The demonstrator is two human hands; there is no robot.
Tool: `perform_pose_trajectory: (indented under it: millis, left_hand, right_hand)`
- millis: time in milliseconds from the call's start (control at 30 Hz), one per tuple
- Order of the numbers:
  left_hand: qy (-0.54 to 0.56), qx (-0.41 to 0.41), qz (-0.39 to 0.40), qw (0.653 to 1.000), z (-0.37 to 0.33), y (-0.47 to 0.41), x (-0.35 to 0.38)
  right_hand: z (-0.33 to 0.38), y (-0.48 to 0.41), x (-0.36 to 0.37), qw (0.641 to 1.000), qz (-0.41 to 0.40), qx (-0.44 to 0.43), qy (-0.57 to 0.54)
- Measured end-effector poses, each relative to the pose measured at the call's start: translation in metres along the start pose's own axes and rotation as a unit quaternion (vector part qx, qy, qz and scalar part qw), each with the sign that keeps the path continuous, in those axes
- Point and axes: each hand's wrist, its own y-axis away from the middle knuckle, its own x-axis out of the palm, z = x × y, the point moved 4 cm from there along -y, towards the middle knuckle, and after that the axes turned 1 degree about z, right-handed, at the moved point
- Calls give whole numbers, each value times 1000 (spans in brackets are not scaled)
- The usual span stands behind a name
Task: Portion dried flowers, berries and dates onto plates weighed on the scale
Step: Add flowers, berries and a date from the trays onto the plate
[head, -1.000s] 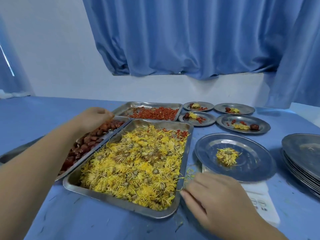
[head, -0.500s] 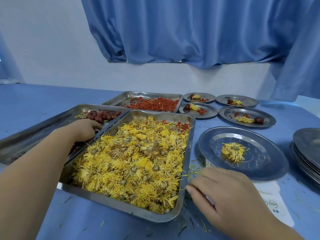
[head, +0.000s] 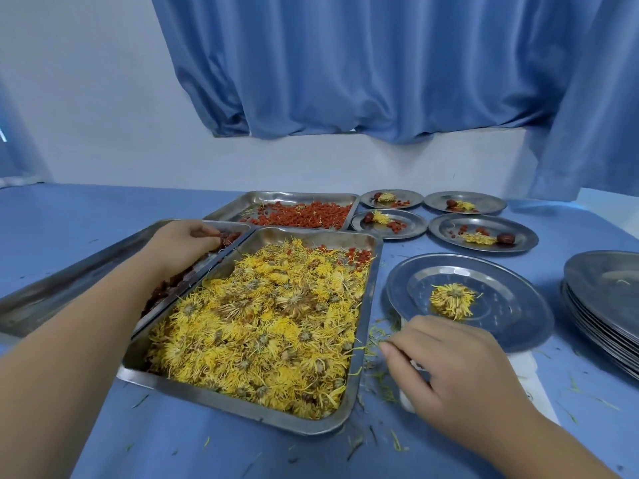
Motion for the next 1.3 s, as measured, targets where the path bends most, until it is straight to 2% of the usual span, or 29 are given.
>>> perform_pose_trajectory:
  millis: [100, 200, 300, 400, 667, 800, 900, 967, 1133, 1233, 1300]
  left_hand:
    - [66, 33, 28, 997, -45, 12, 11]
    - [101, 85, 70, 989, -94, 25, 30]
    - [94, 142, 112, 979, -145, 41, 54]
    - [83, 184, 157, 967, -189, 57, 83]
    - [19, 234, 274, 933, -237, 82, 146]
    - [0, 236, 276, 932, -236, 80, 141]
    - [-1, 231, 248, 941, -229, 66, 123]
    - [-15, 221, 226, 949, -221, 51, 110]
    - [-131, 183, 168, 960, -186, -5, 81]
    - [-107, 116, 143, 977, -157, -45, 69]
    - [-134, 97, 128, 978, -142, -70, 68]
  right_hand:
    - [-13, 2, -10, 999, -29, 45, -5]
    - [-39, 4, -23, 989, -62, 135, -19]
    - [-66, 12, -34, 965, -97, 234, -69]
    - [-82, 18, -41, 943, -131, 287, -109]
    - [-84, 16, -40, 948, -127, 274, -95]
    - [-80, 15, -45, 950, -126, 263, -114]
    - [-86, 13, -46, 924, -133, 306, -184]
    - [-96, 3, -46, 905, -110, 339, -231]
    - [-132, -43, -29, 913, 109, 326, -219]
    - [-150, -64, -18, 917, 138, 317, -200]
    - [-158, -73, -9, 918, 138, 319, -191]
